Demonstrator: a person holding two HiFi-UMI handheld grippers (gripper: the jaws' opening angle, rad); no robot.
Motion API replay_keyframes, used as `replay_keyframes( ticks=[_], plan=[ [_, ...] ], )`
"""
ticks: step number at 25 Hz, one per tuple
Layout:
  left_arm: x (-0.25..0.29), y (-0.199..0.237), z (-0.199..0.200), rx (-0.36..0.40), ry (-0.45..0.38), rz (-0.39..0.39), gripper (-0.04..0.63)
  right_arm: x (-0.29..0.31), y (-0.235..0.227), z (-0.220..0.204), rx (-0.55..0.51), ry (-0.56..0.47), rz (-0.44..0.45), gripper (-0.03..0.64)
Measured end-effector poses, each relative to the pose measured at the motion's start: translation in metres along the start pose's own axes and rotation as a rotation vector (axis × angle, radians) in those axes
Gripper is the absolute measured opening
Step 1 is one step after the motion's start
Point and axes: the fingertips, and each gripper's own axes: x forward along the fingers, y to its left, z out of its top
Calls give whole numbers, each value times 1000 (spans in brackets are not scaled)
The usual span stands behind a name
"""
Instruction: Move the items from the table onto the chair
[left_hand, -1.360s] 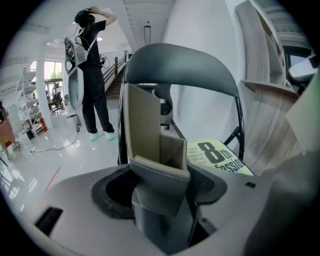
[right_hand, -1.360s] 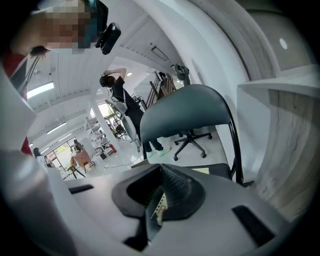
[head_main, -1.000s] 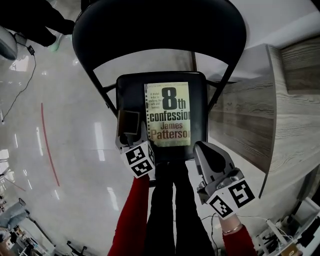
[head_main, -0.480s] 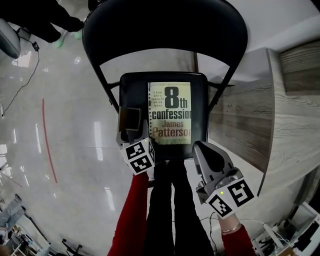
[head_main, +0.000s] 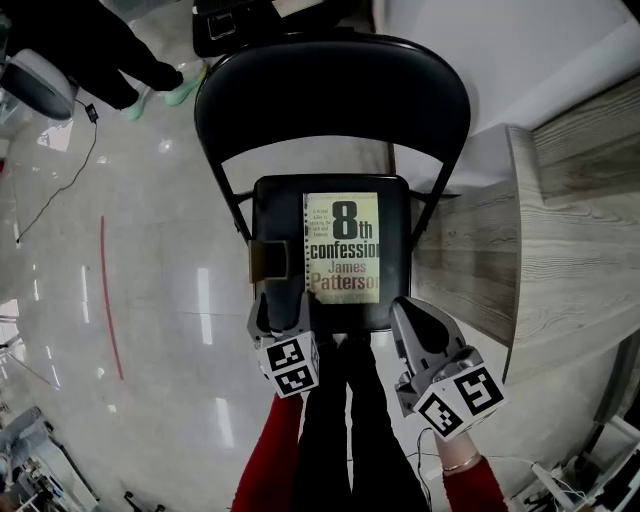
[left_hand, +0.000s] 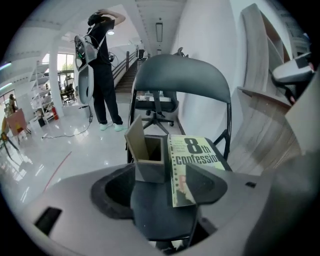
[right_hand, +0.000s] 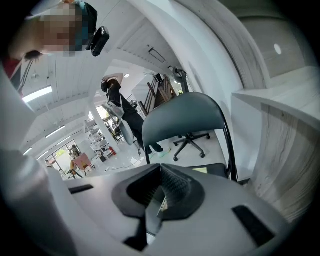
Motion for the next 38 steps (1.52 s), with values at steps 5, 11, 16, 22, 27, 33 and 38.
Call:
replay_keyframes(
  ticks=[5,11,16,22,27,33,38],
  plan=[
    [-44,-6,15,-11,-8,-55,322,-15,10,16,0,-16,-2,15],
    [-143,-41,92,112,-147,-276,237,-41,43,46,-23,-48,42,15],
    [-209,-63,175,139,-313,-435,158,-69,68,89,-58,-116,57,15],
    [-261,-79,228,43,-419,-544,11,-102,93,114,-91,-159,71,15],
    [-281,-98,246,0,-458,-657,8,-118,99,120,-115,-186,68,15],
    [-292,-107,246,64,-473,-685,8,-127,105,125,-159,-215,66,15],
    [-295,-101,226,109,-443,-659,8,-131,110,116,-169,-199,73,15]
  ],
)
